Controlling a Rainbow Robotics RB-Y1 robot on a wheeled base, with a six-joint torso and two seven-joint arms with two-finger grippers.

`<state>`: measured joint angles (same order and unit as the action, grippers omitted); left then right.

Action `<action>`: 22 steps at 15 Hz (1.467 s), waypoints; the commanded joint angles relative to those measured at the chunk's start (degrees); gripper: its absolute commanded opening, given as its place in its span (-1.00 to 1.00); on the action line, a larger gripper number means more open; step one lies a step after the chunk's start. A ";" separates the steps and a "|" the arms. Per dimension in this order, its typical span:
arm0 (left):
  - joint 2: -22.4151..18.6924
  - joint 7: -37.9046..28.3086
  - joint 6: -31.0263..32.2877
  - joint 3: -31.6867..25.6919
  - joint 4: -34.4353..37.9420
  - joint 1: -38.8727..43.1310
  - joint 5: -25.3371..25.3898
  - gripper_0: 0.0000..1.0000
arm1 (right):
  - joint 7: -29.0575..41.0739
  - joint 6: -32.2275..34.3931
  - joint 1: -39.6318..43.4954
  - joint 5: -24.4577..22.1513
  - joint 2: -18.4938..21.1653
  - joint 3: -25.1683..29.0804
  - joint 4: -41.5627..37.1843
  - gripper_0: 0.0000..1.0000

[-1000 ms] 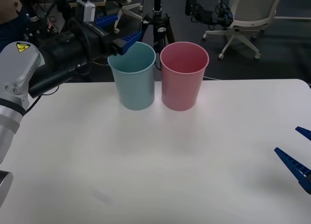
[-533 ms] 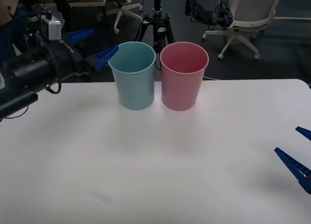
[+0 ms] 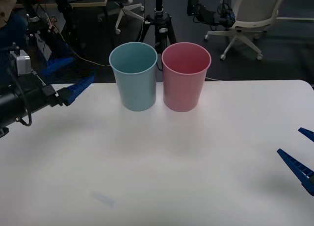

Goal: Grasp the object on the table and drop it into the matching bin: aluminum can to the light blue bin, PET bottle to the pink bin.

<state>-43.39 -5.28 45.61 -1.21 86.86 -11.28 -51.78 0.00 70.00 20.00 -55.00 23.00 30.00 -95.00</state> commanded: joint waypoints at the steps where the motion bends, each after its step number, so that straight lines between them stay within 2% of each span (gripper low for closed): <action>1: 2.96 0.71 3.43 -4.32 1.03 4.95 -1.57 1.00 | 0.00 0.00 0.00 0.00 0.00 0.00 0.00 1.00; 5: 13.59 0.62 14.15 -17.33 1.11 9.00 -15.02 1.00 | 0.00 0.00 0.00 0.00 0.00 0.00 0.00 1.00; 7: 17.37 0.88 17.41 -21.81 1.11 11.02 -18.18 1.00 | 0.00 0.00 0.00 0.00 0.00 0.00 0.00 1.00; 11: 17.72 2.73 18.37 -23.13 1.99 16.56 -16.16 1.00 | 0.00 0.00 0.00 0.00 0.00 0.00 0.00 1.00; 13: 17.72 6.51 18.99 -23.66 2.17 19.02 -14.31 1.00 | 0.00 0.00 0.00 0.00 0.00 0.00 0.00 1.00; 22: 17.72 8.88 23.03 -24.71 2.08 24.11 -11.77 1.00 | 0.00 0.00 0.00 0.00 0.00 0.00 0.00 1.00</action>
<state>-25.66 3.51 68.51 -26.00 88.98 12.54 -63.86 0.00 70.00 20.00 -55.00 23.00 30.00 -95.00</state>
